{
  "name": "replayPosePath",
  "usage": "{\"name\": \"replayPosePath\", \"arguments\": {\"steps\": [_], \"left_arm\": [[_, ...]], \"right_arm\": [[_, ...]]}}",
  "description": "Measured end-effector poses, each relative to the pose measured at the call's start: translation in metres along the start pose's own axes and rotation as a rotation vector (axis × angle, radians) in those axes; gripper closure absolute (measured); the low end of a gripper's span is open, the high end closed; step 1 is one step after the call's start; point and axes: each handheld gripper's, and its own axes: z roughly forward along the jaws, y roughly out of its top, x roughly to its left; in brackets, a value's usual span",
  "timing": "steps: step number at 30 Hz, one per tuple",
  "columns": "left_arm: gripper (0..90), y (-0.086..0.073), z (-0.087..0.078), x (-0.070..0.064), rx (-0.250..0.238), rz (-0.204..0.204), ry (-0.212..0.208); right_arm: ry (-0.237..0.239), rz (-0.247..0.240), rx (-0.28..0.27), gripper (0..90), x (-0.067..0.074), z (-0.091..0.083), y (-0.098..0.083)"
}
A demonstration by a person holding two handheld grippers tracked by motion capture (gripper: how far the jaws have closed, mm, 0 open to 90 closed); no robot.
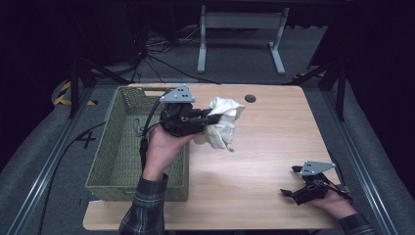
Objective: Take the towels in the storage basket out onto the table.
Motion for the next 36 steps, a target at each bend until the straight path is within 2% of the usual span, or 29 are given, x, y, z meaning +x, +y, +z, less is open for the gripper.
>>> {"name": "replayPosePath", "arguments": {"steps": [3, 6, 7, 8, 14, 18, 19, 26, 29, 36], "left_arm": [[75.5, -0.002, 0.008, -0.004, 0.003, 0.006, -0.013], [75.4, -0.004, 0.020, -0.009, 0.015, 0.008, -0.044], [75.4, -0.005, 0.028, -0.012, 0.029, 0.012, -0.058], [75.4, -0.005, 0.028, -0.012, 0.029, 0.012, -0.058], [75.4, -0.012, 0.056, -0.018, 0.066, 0.013, -0.095], [75.4, -0.015, 0.066, -0.021, 0.070, 0.012, -0.109], [75.4, -0.016, 0.074, -0.022, 0.084, 0.012, -0.119], [75.5, -0.021, 0.094, -0.029, 0.099, 0.028, -0.124], [75.5, -0.023, 0.101, -0.032, 0.109, 0.020, -0.145], [75.5, -0.032, 0.120, -0.038, 0.136, 0.017, -0.163]], "right_arm": [[0.000, 0.000, 0.000, 0.0, 0.000, 0.000, 0.000], [0.000, 0.000, 0.000, 0.0, 0.000, 0.000, 0.000], [0.000, -0.001, 0.000, 0.0, 0.000, 0.000, 0.000], [0.000, -0.001, 0.000, 0.0, 0.000, 0.000, 0.000], [0.000, -0.001, 0.000, 0.0, 0.000, 0.000, 0.000], [0.000, 0.000, 0.000, 0.0, 0.000, 0.000, 0.000], [0.000, -0.001, 0.000, 0.0, 0.000, 0.000, 0.000], [0.000, -0.001, 0.000, 0.0, 0.000, 0.000, 0.000], [0.000, -0.001, 0.000, 0.0, 0.000, 0.000, 0.000], [0.000, -0.001, 0.000, 0.0, 0.000, 0.000, 0.000]]}}
